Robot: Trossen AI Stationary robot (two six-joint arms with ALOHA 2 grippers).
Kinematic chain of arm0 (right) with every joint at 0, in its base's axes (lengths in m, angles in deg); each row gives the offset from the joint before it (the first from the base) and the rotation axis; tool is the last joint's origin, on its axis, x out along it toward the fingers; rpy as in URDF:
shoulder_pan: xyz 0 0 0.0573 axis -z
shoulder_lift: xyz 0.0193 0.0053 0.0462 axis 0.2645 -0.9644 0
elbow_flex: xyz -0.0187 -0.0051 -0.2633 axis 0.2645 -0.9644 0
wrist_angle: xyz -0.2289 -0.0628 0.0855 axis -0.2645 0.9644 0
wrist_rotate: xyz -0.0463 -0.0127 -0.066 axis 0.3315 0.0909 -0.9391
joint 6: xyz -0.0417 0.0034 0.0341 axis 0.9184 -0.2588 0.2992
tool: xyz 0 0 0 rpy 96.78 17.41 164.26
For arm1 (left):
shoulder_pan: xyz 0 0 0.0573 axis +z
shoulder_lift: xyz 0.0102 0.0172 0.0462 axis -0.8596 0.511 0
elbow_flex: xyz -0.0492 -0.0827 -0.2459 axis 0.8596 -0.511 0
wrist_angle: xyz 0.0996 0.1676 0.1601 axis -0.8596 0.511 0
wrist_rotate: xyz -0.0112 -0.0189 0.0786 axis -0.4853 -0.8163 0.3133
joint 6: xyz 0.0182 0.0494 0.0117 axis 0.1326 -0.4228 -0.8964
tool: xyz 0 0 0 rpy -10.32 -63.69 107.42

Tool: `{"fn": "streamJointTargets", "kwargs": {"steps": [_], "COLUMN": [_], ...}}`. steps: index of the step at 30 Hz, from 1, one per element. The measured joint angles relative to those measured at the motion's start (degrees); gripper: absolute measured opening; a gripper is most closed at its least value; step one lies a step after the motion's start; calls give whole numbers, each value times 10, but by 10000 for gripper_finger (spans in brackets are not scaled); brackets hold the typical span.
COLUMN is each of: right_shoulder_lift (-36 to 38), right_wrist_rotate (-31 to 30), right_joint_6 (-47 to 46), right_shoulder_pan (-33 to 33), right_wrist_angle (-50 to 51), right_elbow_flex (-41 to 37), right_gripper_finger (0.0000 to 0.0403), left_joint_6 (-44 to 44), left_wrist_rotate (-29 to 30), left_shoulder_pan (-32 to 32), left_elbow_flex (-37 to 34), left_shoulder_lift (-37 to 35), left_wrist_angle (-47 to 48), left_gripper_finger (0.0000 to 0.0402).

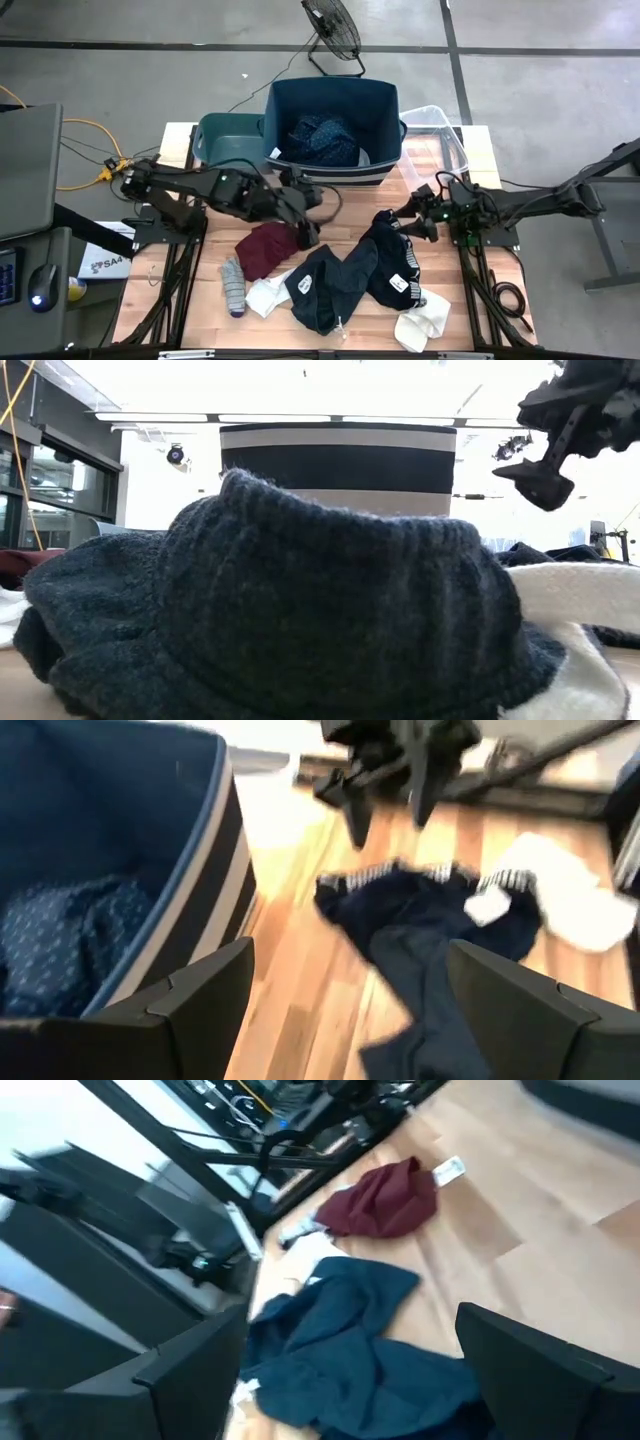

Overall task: Pick & Place Cloths
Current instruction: Put the black and white underwear into the transparent bin

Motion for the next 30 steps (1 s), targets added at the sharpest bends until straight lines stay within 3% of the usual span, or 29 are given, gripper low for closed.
{"fn": "streamJointTargets", "kwargs": {"steps": [8,12,20,30], "right_shoulder_lift": [-9,-24,-103,-246], "right_wrist_rotate": [-82,-84,-85,-88], "right_joint_6": [57,52,58,129], "right_shoulder_pan": [-35,-62,-126,-162], "right_wrist_angle": [304,379,395,337], "right_elbow_flex": [143,159,159,159], "right_gripper_finger": [353,353,353,353], "left_joint_6": [-4,0,1,1], "left_wrist_rotate": [-16,-18,-26,-38], "left_shoulder_pan": [0,1,1,1], "left_elbow_flex": [-227,-335,-473,-502], "left_shoulder_lift": [-136,-216,-334,-383], "left_wrist_angle": [-185,-285,-382,-388], "left_gripper_finger": [324,324,324,324]}}
